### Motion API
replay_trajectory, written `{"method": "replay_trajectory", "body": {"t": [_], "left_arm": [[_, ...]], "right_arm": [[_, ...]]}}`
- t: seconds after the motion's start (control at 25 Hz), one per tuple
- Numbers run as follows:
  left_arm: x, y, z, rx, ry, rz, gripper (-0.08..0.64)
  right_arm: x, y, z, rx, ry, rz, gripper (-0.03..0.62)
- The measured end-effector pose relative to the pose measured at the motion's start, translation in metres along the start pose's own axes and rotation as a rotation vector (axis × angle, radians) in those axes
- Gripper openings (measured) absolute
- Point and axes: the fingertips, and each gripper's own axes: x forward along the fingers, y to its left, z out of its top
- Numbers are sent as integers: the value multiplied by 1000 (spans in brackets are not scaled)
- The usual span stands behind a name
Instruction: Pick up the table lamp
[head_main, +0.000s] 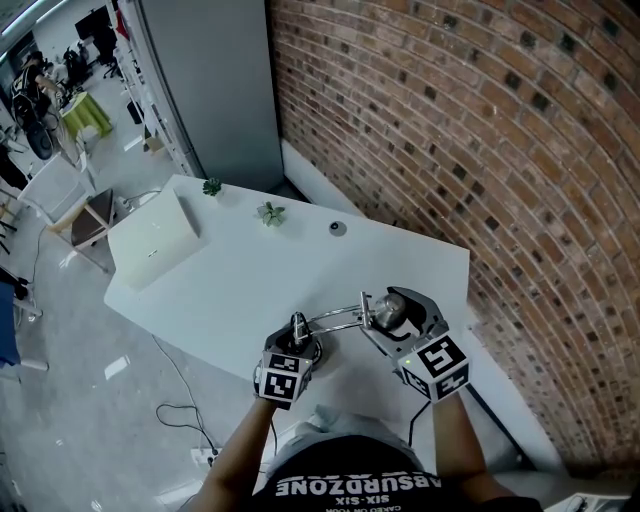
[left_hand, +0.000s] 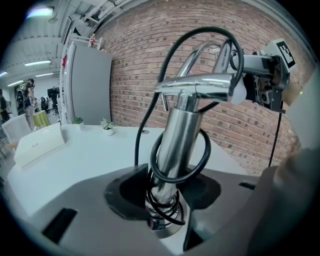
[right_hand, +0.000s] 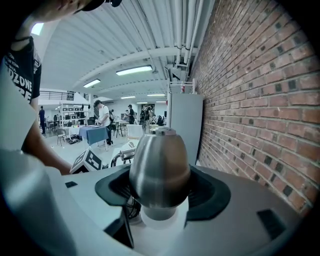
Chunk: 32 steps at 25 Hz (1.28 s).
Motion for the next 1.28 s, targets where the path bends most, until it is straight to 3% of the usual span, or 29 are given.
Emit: {"method": "replay_trajectory", "body": {"t": [0.72, 1.28], "left_arm": [[-18, 0, 44, 48, -20, -9, 173], [-47, -7, 83, 98, -81, -17, 172]], "right_arm": [[-16, -4, 45, -48, -38, -22, 296], [-35, -11, 84, -21, -115, -27, 296]]}}
